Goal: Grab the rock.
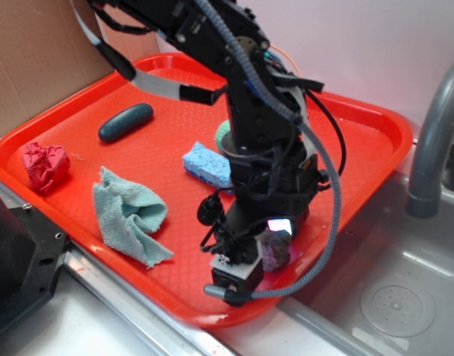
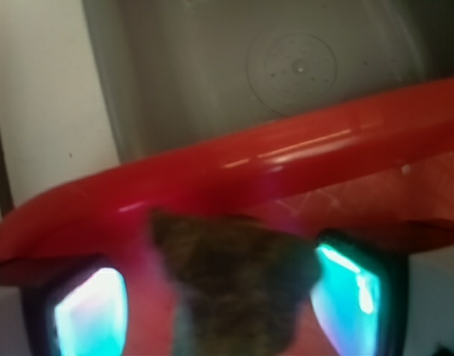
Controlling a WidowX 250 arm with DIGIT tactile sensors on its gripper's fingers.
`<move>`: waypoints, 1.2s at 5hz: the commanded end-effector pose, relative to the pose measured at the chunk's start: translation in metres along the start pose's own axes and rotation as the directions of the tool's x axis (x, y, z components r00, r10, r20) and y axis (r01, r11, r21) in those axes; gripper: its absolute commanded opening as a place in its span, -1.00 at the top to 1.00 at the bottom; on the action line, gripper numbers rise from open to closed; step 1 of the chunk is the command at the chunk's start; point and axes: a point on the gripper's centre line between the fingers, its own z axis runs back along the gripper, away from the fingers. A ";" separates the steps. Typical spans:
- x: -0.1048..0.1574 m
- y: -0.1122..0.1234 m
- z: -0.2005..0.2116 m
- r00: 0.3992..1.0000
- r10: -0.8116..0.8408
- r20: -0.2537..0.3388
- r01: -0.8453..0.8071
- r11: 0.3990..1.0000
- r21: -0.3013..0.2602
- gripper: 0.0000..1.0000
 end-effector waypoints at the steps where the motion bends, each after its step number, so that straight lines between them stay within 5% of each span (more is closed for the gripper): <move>1: -0.008 0.004 0.001 1.000 0.026 0.005 -0.026 1.000 0.004 1.00; 2: -0.016 0.010 0.025 0.993 0.118 0.018 -0.119 0.992 0.039 1.00; 3: -0.050 0.014 0.078 0.936 0.337 0.103 -0.350 0.926 0.141 1.00; 4: -0.098 0.012 0.130 0.815 0.540 0.208 -0.571 0.810 0.134 1.00; 5: -0.141 -0.004 0.184 0.654 0.719 0.234 -0.755 0.642 0.135 1.00; 6: -0.172 -0.019 0.197 0.450 0.822 0.351 -0.892 0.436 0.122 1.00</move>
